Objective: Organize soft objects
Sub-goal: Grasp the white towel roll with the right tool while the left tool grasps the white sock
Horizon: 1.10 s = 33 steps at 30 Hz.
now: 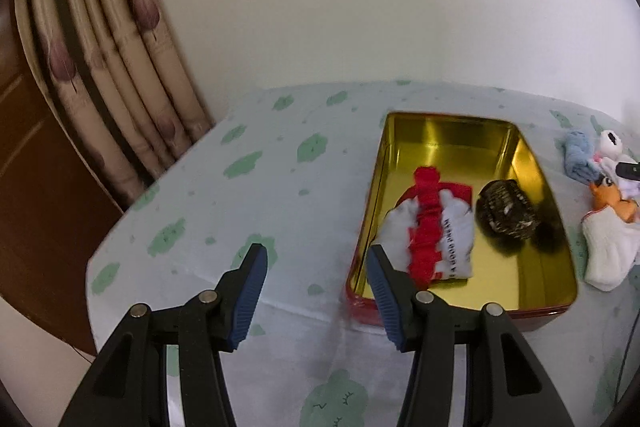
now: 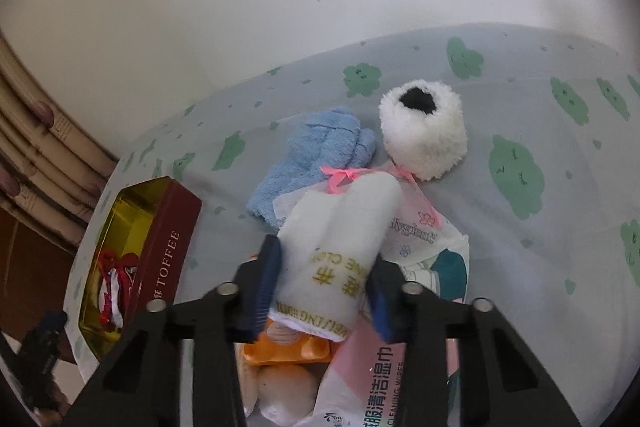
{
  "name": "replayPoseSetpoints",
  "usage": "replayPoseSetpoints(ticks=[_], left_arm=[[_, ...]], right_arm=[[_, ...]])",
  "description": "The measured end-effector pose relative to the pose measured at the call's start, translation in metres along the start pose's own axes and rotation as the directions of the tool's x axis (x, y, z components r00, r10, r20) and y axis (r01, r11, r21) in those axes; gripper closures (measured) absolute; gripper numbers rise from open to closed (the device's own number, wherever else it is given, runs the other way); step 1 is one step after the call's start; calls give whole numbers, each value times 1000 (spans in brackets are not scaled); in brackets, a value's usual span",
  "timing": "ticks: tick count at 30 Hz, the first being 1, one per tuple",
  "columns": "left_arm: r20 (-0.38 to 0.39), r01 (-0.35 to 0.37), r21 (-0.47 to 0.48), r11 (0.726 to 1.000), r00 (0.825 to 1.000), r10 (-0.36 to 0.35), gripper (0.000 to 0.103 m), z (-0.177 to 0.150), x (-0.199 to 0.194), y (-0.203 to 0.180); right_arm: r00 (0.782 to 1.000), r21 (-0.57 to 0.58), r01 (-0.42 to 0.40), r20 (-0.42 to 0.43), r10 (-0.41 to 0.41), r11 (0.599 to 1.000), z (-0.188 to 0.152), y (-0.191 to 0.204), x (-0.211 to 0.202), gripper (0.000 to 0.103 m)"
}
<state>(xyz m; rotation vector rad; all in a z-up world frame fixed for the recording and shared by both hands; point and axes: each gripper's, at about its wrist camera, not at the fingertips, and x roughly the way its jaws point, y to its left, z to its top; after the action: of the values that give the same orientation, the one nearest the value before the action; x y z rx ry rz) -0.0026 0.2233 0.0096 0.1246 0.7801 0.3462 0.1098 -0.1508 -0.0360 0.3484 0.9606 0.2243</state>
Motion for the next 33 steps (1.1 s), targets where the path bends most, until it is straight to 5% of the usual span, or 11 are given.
replayPoseSetpoints(ticks=[5,10,14,17,22,33], left_arm=[[23,68,-4,998,997,-68,50,13,-21,-8],[40,220,68,973,974,-223,50,26,-45,-49],[21,361,180,915,929,-370,48,24,-59,-101],[-47,497,209,842,866,-499,45,18,-61,-138],[-125,604,229,763,796,-593,45,11,-56,-182],[-229,576,318,753,818,-528,45,-11,-28,-251]], right_arm=[[998,-63,13,59,-10,998,-1,5,-14,81],[990,-131,67,132,-49,989,-6,10,-44,81],[982,-168,105,171,-76,980,-17,9,-71,81],[979,-186,122,183,-88,975,-29,5,-88,81],[974,-180,142,200,-105,973,-50,-7,-111,81],[971,-100,120,218,-96,988,-73,-42,-111,81]])
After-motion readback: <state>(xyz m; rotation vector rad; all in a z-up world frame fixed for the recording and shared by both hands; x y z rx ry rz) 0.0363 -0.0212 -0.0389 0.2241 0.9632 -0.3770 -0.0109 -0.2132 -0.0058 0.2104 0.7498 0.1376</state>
